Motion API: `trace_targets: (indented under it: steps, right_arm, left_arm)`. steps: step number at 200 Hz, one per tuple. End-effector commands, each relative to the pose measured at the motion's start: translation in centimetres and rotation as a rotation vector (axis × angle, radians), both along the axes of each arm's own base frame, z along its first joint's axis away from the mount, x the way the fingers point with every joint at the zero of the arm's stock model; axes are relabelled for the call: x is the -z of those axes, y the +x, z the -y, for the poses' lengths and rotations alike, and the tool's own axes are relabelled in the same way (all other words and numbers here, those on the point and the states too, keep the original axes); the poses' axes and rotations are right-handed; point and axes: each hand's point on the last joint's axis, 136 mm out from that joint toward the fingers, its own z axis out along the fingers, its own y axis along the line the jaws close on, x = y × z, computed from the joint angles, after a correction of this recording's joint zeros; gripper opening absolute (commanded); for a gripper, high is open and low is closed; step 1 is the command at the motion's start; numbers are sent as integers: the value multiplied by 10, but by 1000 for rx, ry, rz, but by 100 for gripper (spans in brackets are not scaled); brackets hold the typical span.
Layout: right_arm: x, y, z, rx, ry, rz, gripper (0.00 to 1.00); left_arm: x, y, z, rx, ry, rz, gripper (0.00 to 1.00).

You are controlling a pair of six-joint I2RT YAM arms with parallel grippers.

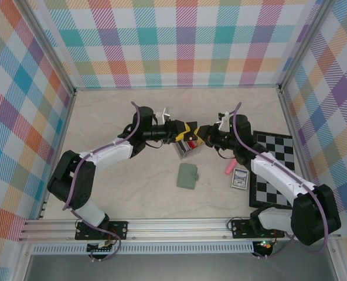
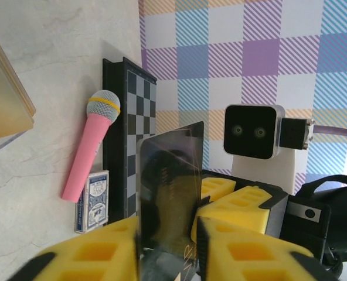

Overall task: Put the credit cards into the card holder
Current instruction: Pick up the credit card from the storage box.

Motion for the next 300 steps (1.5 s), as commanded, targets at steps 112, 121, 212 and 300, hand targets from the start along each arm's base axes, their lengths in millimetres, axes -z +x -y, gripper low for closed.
trace_targets:
  steps: [112, 121, 212, 300]
  right_arm:
    - [-13, -3, 3, -237, 91, 30, 32]
    - [-12, -1, 2, -244, 96, 31, 32]
    - [-21, -9, -2, -312, 118, 61, 8]
    - [72, -44, 25, -174, -483, -119, 3]
  left_arm:
    - [-47, -17, 6, 158, -44, 160, 0]
    - [-48, -18, 7, 163, -47, 166, 0]
    - [-13, -10, 3, 110, 38, 83, 7]
    - [77, -11, -65, -127, 535, -42, 67]
